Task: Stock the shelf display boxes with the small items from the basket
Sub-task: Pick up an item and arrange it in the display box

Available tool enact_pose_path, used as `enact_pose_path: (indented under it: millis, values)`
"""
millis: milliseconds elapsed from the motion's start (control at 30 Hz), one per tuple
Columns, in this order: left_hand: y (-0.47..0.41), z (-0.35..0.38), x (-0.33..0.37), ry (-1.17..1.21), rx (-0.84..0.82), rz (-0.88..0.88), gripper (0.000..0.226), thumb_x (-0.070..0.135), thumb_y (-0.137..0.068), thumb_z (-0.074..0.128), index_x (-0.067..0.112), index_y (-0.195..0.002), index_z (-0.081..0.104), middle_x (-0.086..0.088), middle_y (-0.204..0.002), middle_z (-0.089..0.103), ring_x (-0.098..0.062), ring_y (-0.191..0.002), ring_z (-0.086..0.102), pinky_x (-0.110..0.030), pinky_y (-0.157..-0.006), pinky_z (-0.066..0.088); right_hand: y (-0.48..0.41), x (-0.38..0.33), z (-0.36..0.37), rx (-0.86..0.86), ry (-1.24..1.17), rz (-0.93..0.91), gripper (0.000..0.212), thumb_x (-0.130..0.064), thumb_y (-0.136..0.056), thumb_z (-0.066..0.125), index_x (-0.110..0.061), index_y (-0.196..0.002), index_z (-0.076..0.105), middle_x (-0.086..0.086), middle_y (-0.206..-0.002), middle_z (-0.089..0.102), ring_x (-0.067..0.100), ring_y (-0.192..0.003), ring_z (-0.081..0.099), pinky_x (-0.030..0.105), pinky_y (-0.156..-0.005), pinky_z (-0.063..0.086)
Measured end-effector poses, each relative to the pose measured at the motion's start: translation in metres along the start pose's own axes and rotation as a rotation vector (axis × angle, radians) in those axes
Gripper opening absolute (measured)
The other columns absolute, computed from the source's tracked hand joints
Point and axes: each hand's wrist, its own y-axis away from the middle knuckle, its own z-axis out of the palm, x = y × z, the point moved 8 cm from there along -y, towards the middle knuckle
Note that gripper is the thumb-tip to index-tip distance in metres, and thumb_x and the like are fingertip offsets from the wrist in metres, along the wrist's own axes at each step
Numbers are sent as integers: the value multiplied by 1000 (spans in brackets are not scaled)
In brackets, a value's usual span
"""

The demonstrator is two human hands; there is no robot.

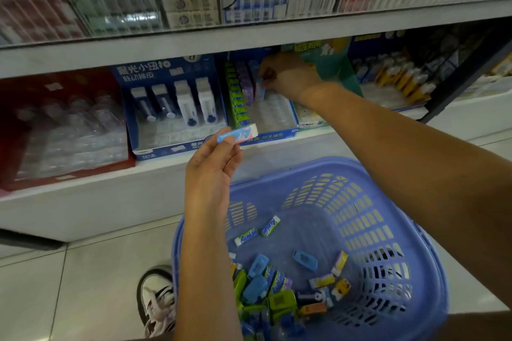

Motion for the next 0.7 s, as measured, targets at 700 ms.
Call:
enact_pose_path:
  millis: [700]
  values:
    - [33, 54, 21, -538, 44, 444, 12, 21, -87, 67, 13, -96, 66, -3, -87, 70, -13, -82, 66, -20, -71, 52, 135, -27, -1, -174, -595, -45, 49, -19, -82, 71, -30, -125, 49, 3, -86, 67, 19, -73, 66, 29, -71, 53]
